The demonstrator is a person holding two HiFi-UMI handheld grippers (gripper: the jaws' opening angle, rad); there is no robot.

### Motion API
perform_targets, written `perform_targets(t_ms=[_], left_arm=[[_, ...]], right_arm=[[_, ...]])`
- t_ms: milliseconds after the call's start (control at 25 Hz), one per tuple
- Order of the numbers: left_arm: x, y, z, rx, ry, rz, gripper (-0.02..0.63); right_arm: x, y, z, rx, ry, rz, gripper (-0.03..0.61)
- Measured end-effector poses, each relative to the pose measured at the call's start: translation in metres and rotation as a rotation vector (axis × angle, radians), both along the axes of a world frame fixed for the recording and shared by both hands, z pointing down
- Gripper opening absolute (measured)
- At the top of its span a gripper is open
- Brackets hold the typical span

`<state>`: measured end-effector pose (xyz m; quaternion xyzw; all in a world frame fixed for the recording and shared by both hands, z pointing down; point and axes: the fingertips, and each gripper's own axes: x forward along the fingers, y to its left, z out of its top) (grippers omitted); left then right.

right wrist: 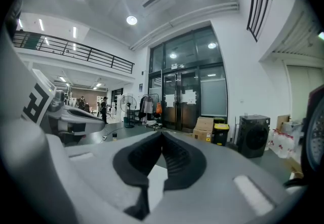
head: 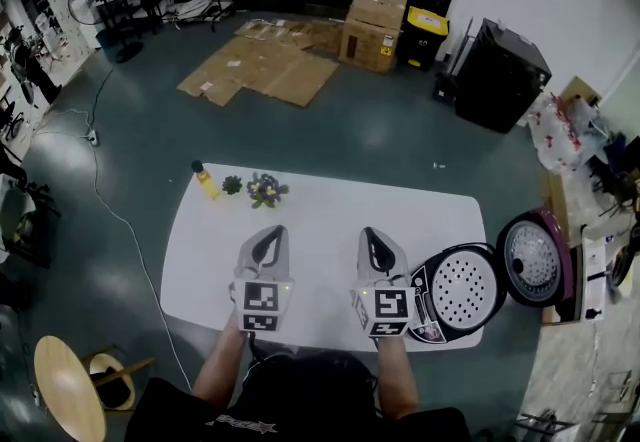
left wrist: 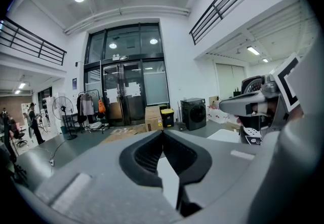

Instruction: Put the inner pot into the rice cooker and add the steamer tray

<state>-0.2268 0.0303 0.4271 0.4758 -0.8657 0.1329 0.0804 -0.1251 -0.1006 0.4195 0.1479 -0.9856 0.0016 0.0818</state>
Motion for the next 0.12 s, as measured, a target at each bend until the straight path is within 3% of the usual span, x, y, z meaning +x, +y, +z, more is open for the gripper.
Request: perform_targets(t_ms=[120], left_arm=[[-0.0012, -0.0003, 0.0010, -0.001, 0.002, 0.005, 0.011]], right_arm=[[-0.0015, 0.0011, 0.0009, -0.003, 0.002, 0.002, 0.006]])
